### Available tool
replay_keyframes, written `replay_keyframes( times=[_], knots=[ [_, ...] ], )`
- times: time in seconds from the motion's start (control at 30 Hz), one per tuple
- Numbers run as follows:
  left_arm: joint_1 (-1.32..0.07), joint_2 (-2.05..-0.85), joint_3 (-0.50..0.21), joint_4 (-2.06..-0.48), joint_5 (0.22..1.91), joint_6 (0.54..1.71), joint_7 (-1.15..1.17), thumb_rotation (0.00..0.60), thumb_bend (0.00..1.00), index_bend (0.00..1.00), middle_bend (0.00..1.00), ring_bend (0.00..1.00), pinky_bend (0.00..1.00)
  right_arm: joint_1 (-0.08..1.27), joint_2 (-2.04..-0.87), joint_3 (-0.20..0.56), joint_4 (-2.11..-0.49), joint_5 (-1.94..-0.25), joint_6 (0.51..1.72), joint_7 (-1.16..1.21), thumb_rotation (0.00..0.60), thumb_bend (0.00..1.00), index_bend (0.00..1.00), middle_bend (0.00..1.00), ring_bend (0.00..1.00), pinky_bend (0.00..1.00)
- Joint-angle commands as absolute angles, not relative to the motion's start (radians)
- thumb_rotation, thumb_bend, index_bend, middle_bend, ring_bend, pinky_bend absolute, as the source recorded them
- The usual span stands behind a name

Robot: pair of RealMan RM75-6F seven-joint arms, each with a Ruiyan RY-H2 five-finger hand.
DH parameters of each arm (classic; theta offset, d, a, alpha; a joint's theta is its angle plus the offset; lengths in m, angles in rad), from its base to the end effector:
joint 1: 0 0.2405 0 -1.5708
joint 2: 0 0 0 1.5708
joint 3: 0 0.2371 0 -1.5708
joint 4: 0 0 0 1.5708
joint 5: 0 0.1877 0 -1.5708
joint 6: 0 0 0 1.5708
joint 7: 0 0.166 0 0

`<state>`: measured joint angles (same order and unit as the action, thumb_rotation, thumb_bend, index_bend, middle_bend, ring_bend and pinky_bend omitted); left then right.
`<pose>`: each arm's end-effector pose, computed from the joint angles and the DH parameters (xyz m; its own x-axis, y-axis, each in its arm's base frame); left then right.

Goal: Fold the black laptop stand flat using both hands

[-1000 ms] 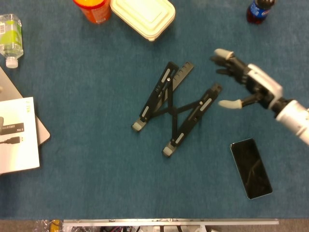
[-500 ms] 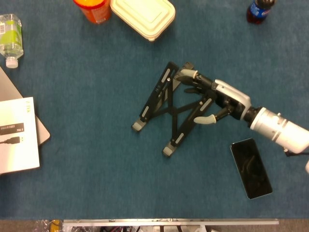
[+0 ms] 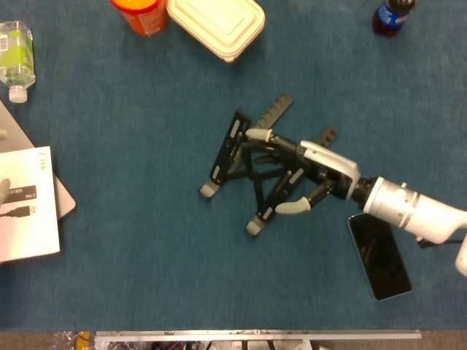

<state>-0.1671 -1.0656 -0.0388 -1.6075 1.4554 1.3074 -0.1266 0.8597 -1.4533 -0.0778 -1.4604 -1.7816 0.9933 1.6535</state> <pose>-0.2927 0.2198 0.1631 0.3282 0.1525 0.9322 0.9440 -0.0166 -0.3296 -0.0907 -0.2797 -0.0191 -0.5102 -0.8482 0.1421 -0.6043 0.2360 -0.7610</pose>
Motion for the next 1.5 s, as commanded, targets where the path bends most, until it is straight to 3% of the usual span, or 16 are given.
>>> replay_keyframes(
  times=[0.03,0.77,1.13,1.5],
  knots=[
    [-0.218,-1.045,-0.033,-1.606,1.494,1.240,-0.206,0.600,0.33,0.20,0.24,0.16,0.04,0.878,-1.440,-0.083,-1.499,-1.775,0.991,1.629,0.600,0.11,0.02,0.08,0.00,0.09],
    [-0.587,-1.082,-0.003,-1.591,1.718,0.909,-0.694,0.600,0.33,0.15,0.21,0.16,0.04,0.944,-1.441,-0.106,-1.634,-1.751,0.967,1.535,0.600,0.11,0.02,0.08,0.00,0.09],
    [-0.757,-1.159,0.070,-1.519,1.825,0.847,-0.968,0.600,0.33,0.15,0.21,0.16,0.04,0.959,-1.446,-0.114,-1.652,-1.736,0.958,1.521,0.600,0.11,0.01,0.08,0.00,0.09],
    [-0.868,-1.193,0.104,-1.494,1.853,0.866,-1.092,0.600,0.33,0.15,0.21,0.16,0.04,0.971,-1.447,-0.117,-1.646,-1.724,0.950,1.533,0.600,0.11,0.01,0.08,0.00,0.08]
  ],
)
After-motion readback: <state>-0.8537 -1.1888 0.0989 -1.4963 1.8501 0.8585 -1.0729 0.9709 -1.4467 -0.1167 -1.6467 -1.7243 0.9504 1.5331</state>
